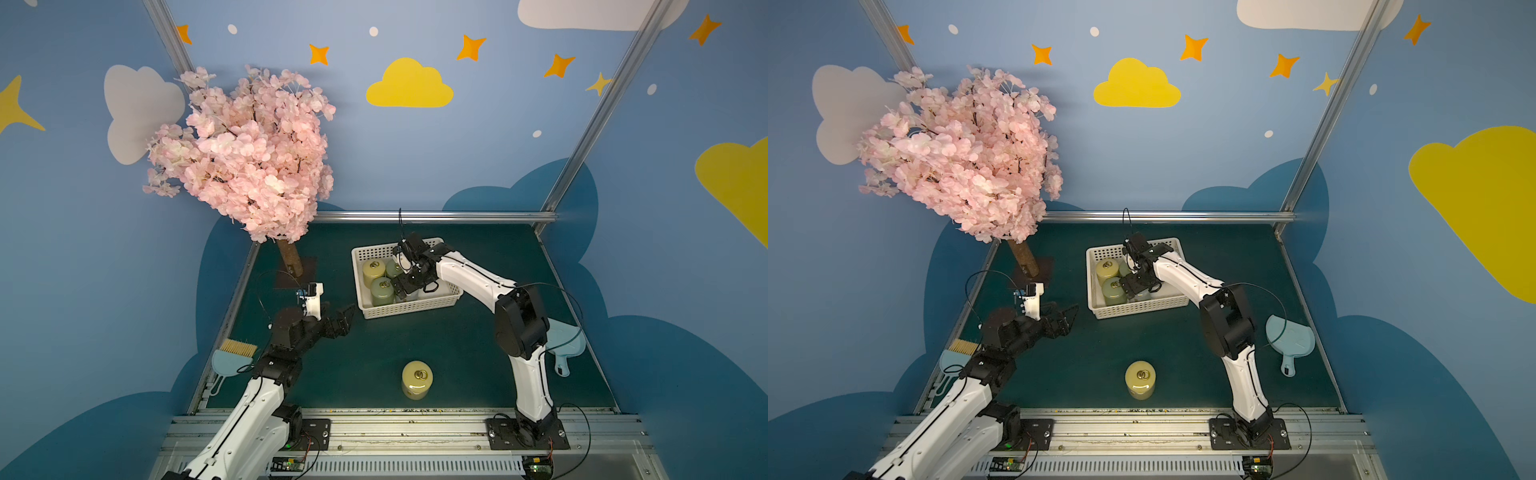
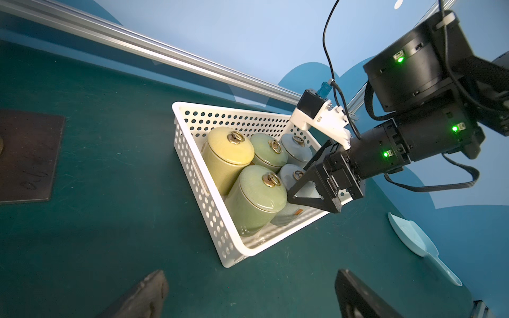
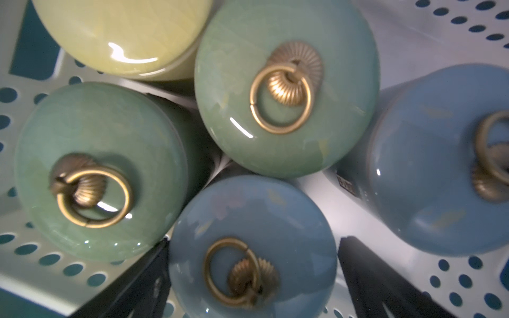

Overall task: Take the tea canister out of the basket
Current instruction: Pick up the tea canister from the basket.

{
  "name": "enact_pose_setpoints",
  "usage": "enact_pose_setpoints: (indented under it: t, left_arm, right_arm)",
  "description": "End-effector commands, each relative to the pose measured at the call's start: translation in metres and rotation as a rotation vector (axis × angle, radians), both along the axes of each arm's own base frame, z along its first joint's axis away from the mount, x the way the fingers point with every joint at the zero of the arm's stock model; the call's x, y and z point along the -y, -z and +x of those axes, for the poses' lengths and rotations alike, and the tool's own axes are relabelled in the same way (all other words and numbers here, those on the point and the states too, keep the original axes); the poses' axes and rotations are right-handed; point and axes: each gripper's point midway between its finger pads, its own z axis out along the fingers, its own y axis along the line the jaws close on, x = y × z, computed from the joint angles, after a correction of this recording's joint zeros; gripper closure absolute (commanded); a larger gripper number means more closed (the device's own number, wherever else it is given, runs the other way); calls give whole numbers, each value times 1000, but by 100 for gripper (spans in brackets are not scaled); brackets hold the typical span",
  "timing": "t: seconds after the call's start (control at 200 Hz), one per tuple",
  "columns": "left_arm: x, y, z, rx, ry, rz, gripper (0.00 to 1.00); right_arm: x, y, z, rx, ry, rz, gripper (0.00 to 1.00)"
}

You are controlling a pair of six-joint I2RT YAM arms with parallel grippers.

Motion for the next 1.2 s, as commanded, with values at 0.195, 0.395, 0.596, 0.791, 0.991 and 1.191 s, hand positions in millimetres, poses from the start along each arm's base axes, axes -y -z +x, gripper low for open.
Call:
enact_pose_setpoints:
  t: [0.195, 0.395, 0.596, 0.791, 0.991, 1.191]
  left_arm:
    - [1, -6, 0, 24, 2, -3, 0]
    - [1, -6, 0, 25, 1, -2, 0]
    - [1, -6, 0, 26, 1, -3, 0]
    - [1, -7, 0, 27, 0, -4, 0]
    - [1, -6, 0, 26, 1, -3, 0]
    - [1, -6, 0, 25, 1, -2, 0]
  right_arm:
    - [3, 9, 8, -11, 7, -23, 2]
    - [3, 12, 9, -17, 5, -25, 2]
    - [4, 14, 9, -24, 7, -32, 4]
    - [6, 13, 7, -26, 8, -37, 19]
    - [7, 8, 7, -18, 7, -41, 33]
    - [8, -3, 7, -4, 7, -44, 37]
